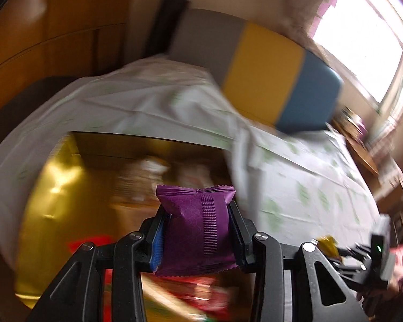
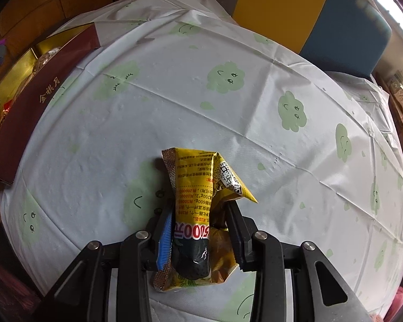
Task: Organize snacks
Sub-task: 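Carry the purple candy into the gold tin with the left gripper and release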
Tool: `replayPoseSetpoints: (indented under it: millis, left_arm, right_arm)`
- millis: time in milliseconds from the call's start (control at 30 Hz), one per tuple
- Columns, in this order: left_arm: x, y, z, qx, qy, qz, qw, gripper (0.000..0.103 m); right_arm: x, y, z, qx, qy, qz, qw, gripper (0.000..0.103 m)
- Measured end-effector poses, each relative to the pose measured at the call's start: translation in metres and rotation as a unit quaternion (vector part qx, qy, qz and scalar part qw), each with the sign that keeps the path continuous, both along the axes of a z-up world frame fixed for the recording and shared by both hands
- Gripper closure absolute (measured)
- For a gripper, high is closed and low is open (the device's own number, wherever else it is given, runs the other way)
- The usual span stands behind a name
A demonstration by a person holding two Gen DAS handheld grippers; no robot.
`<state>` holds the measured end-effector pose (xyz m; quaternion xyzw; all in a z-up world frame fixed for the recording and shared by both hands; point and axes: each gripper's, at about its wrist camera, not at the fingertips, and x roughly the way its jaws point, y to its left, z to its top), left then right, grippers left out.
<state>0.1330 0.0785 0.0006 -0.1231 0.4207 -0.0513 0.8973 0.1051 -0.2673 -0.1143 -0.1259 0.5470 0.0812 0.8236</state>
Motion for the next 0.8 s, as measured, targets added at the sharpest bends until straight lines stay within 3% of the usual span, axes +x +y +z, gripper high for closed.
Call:
replayPoseSetpoints:
  millis: [200,467,567,667,800]
  left_arm:
    - [0.027,0.066,-0.021,-0.025,0.050,0.068,0.9961,0.062]
    - [0.058,0.102,-0.079,-0.088,0.129,0.132,0.9789,0.061]
    - [0.062,0.105,-0.091,-0.100,0.136,0.125,0.9776,0.056]
    - [0.060,0.105,-0.095,-0.095,0.137,0.126,0.9780,0.040]
    - [0.052,0.104,-0.088,-0.087,0.131,0.132,0.9786,0.038]
  right_arm:
    - [-0.002,0.006,0.000,-0.015,-0.005,0.007,1.000,0.065]
    - [-0.005,0.009,0.000,-0.024,-0.011,0.014,1.000,0.065]
    - [-0.005,0.008,0.000,-0.024,-0.011,0.014,1.000,0.065]
    - [-0.005,0.008,0.000,-0.024,-0.011,0.014,1.000,0.065]
    - [-0.005,0.009,0.000,-0.026,-0.012,0.014,0.999,0.065]
